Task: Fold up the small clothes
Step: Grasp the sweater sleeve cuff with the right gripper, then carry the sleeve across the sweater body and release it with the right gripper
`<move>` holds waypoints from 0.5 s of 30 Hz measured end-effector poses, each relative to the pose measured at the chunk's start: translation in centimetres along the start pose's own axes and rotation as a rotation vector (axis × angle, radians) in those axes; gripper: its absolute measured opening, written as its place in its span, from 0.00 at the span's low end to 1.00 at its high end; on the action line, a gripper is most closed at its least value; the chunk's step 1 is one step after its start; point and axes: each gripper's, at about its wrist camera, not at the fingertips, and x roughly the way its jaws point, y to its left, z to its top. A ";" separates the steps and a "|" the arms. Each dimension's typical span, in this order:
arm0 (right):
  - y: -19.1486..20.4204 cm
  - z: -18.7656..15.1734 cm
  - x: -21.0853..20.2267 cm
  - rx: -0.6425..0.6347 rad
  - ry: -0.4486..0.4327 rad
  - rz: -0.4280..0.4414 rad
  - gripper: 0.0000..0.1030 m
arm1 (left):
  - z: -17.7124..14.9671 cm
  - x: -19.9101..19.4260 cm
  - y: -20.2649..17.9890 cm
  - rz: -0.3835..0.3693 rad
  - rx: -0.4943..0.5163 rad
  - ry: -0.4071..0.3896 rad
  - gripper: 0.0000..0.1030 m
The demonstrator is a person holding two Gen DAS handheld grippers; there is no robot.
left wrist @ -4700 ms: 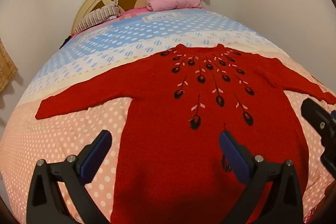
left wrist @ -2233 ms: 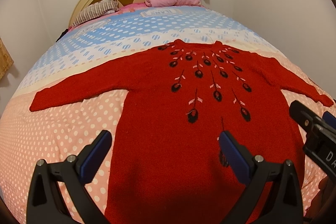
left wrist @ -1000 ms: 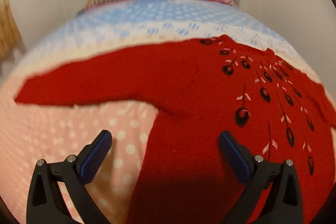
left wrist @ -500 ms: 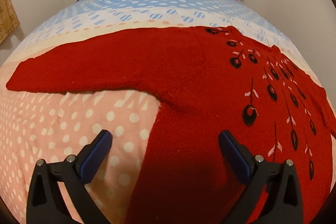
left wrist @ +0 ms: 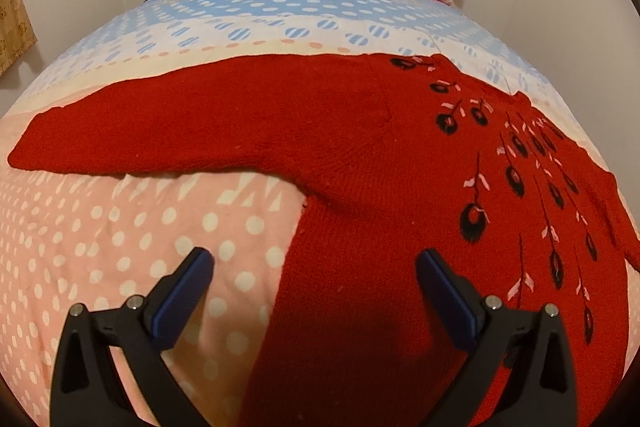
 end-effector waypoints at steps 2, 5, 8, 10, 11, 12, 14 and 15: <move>3.6 -0.1 -1.8 -0.059 -0.023 0.051 0.05 | 0.0 -0.1 0.2 -0.011 -0.007 -0.004 1.00; 9.1 -0.9 -3.5 -0.146 -0.036 0.113 0.04 | 0.0 -0.2 0.5 -0.032 -0.023 -0.012 1.00; 14.3 -2.7 -4.0 -0.204 -0.021 0.199 0.04 | 0.1 -0.3 0.8 -0.055 -0.042 -0.021 1.00; 17.4 -4.4 -4.1 -0.232 0.001 0.251 0.04 | 0.2 -0.3 0.8 -0.061 -0.047 -0.025 1.00; 19.0 -5.4 -4.0 -0.241 0.020 0.280 0.04 | 0.2 -0.3 0.8 -0.063 -0.049 -0.026 1.00; 20.6 -6.4 -3.6 -0.249 0.040 0.304 0.04 | 0.2 -0.3 0.8 -0.065 -0.050 -0.027 1.00; 23.8 -8.4 -2.8 -0.268 0.076 0.355 0.04 | 0.2 -0.3 0.9 -0.068 -0.053 -0.029 1.00; 25.0 -9.3 -2.7 -0.281 0.087 0.378 0.05 | 0.3 -0.3 0.9 -0.070 -0.054 -0.029 1.00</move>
